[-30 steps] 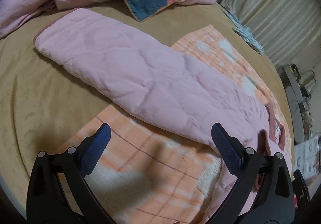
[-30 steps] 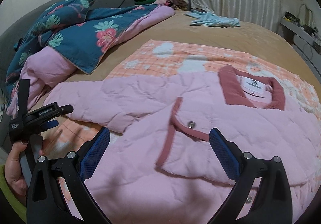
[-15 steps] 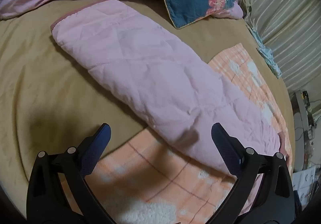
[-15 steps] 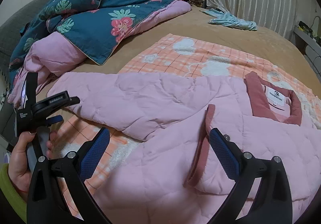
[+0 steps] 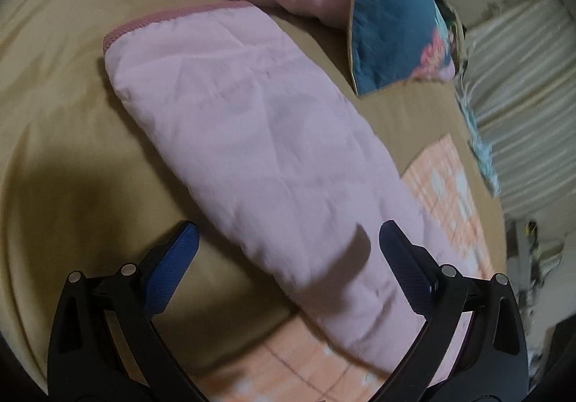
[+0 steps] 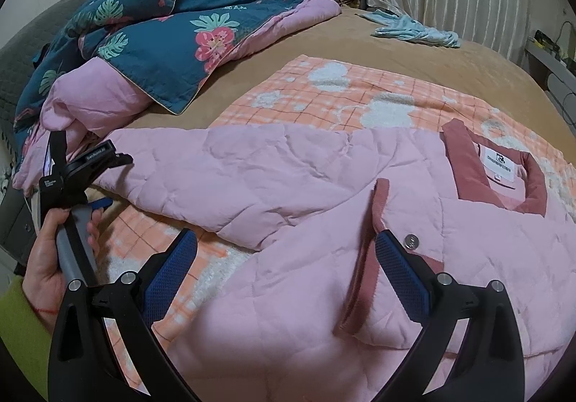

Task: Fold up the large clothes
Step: 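Grasp the other sleeve cuff with the left gripper, then lift the sleeve with the left gripper and carry it over the jacket body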

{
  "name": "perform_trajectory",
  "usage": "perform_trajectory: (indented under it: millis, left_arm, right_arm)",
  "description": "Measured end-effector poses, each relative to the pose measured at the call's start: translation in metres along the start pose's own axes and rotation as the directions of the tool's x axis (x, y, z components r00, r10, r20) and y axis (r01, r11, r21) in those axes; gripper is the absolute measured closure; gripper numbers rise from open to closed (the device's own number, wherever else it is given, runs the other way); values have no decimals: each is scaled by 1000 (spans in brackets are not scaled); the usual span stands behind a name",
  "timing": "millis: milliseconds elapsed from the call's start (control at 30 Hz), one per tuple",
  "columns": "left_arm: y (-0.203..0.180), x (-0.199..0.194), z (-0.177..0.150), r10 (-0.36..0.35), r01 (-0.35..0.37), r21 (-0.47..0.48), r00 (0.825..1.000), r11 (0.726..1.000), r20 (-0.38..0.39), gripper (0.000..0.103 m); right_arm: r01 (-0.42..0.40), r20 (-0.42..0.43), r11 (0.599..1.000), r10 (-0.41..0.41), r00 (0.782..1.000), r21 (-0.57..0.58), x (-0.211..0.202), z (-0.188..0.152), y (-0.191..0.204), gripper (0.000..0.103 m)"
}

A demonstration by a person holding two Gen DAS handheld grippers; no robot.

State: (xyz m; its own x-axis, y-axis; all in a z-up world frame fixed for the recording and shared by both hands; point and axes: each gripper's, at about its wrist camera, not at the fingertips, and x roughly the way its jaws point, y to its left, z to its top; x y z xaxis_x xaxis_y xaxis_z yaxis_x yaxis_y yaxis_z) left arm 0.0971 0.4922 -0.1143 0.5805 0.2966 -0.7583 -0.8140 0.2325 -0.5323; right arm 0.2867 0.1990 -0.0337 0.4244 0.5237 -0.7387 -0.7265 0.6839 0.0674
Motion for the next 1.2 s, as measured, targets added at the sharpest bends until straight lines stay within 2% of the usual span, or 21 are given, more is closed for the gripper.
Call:
perform_trajectory:
  millis: [167, 200, 233, 267, 300, 333, 400, 500, 667, 833, 967, 1200]
  left_arm:
    - [10, 3, 16, -45, 48, -55, 998, 997, 48, 9]
    - [10, 4, 18, -46, 49, -57, 997, 997, 54, 14]
    - [10, 4, 21, -31, 34, -53, 998, 998, 64, 21]
    - [10, 4, 22, -10, 14, -54, 998, 998, 65, 36]
    - [11, 4, 24, 1, 3, -62, 998, 998, 65, 46]
    - [15, 4, 26, -9, 14, -81, 997, 997, 71, 51]
    - [21, 2, 28, -27, 34, -94, 997, 995, 76, 72]
    - [16, -13, 31, -64, 73, -81, 992, 994, 110, 87]
    - [-17, -60, 37, -158, 157, 21, 967, 987, 202, 90]
    - [-54, -110, 28, -273, 242, 144, 926, 959, 259, 93]
    - [-86, -146, -3, -389, 331, 253, 892, 909, 230, 93]
    - [-125, -186, -46, -483, 379, 395, 851, 837, 205, 94]
  right_arm:
    - [9, 7, 1000, -10, 1000, 16, -7, -5, -9, 4]
    - [14, 9, 1000, -14, 1000, 18, -9, -6, -12, 4]
    - [19, 11, 1000, -19, 1000, 20, -10, -6, -14, 4]
    - [24, 13, 999, -24, 1000, 23, -12, -7, -17, 4]
    - [29, 16, 999, -29, 999, 25, -14, -8, -20, 4]
    - [34, 18, 999, -34, 999, 29, -16, -9, -22, 4]
    - [43, 25, 998, -44, 999, 41, -22, -12, -30, 4]
    - [54, 38, 997, -56, 998, 61, -31, -17, -41, 4]
    - [84, 54, 992, -89, 995, 90, -50, -30, -55, 4]
    - [129, 71, 985, -138, 988, 119, -78, -50, -73, 4]
    - [152, 78, 975, -166, 983, 161, -100, -64, -89, 4]
    - [177, 83, 956, -201, 976, 233, -137, -83, -116, 4]
